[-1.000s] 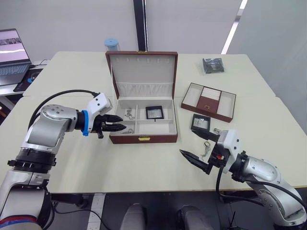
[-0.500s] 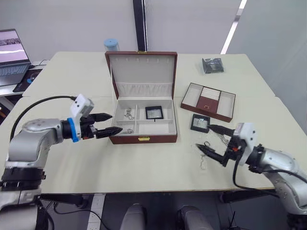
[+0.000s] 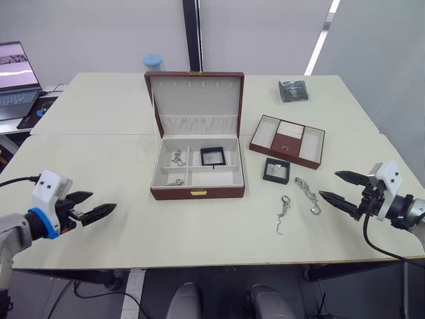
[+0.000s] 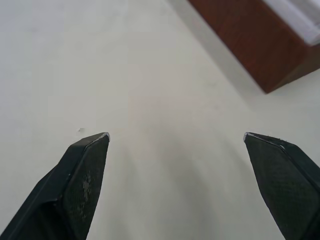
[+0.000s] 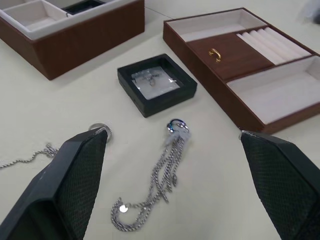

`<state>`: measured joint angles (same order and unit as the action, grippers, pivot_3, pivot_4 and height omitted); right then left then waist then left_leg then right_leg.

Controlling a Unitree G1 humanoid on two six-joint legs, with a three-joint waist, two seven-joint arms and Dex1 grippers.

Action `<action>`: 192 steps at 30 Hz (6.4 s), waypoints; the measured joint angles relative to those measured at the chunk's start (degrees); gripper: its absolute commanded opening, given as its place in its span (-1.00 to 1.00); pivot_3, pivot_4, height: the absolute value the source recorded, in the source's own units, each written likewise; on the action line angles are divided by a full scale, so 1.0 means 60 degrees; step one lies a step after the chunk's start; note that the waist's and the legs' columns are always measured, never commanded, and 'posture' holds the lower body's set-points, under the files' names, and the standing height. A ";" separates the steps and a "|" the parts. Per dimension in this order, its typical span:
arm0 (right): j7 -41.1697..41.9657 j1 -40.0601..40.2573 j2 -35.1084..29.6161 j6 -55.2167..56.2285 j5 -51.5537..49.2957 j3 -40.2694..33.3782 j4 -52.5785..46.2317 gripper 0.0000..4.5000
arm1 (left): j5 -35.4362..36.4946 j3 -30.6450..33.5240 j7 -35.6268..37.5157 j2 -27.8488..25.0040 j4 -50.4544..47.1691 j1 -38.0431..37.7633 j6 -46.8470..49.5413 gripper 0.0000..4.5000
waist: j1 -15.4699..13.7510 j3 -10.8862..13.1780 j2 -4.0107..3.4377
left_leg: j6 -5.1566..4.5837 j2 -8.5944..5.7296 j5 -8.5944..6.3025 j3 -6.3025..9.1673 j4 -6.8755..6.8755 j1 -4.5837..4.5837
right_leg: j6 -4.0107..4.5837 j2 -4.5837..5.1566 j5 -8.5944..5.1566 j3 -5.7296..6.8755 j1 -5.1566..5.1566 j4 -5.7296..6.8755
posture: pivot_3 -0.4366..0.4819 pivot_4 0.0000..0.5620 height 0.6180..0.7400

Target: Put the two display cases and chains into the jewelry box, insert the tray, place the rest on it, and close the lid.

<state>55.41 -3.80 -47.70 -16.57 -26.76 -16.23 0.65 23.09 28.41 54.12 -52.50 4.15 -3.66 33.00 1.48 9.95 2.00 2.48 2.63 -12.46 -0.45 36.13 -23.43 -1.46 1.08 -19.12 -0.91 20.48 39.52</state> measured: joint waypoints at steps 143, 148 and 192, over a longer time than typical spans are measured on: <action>0.2978 -0.9865 0.5605 -0.2428 0.3586 0.7393 0.5216 -1.00 | -0.0451 -0.3146 -0.3214 0.5025 -0.6176 -0.4766 -0.5785 1.00 | 0.0059 0.0019 -0.0038 | -0.0002 0.0001 -0.0002 -0.0002 -0.0004 0.0003 | 0.0013 0.0006 -0.0002 0.0000 0.0013 0.0012 | -0.05 -0.47 1.00; 0.3137 -1.0054 0.5806 -0.2188 0.3792 0.7386 0.5670 -1.00 | -0.0511 -0.3173 -0.3333 0.5036 -0.6308 -0.4852 -0.5783 1.00 | 0.0059 0.0020 -0.0039 | -0.0002 0.0000 -0.0002 -0.0002 -0.0005 0.0003 | 0.0016 0.0006 -0.0003 0.0001 0.0016 0.0014 | -0.05 -0.47 1.00; 0.1285 -0.2203 0.1478 0.0236 0.1619 0.1071 0.1606 0.98 | 0.1196 0.0104 -0.1557 0.0905 -0.1045 -0.1458 -0.2897 1.00 | 0.0040 0.0024 -0.0043 | -0.0002 0.0002 -0.0002 -0.0010 -0.0011 0.0005 | 0.0021 -0.0003 -0.0008 -0.0004 0.0005 -0.0001 | -0.05 -0.47 1.00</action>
<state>63.12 -17.02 -38.83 -15.15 -17.05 -9.81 10.29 30.27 29.03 44.77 -47.07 -2.11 -12.41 15.62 1.72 10.10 1.74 2.47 2.64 -12.47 -0.51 36.07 -23.40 -1.34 1.06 -19.17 -0.93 20.51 39.51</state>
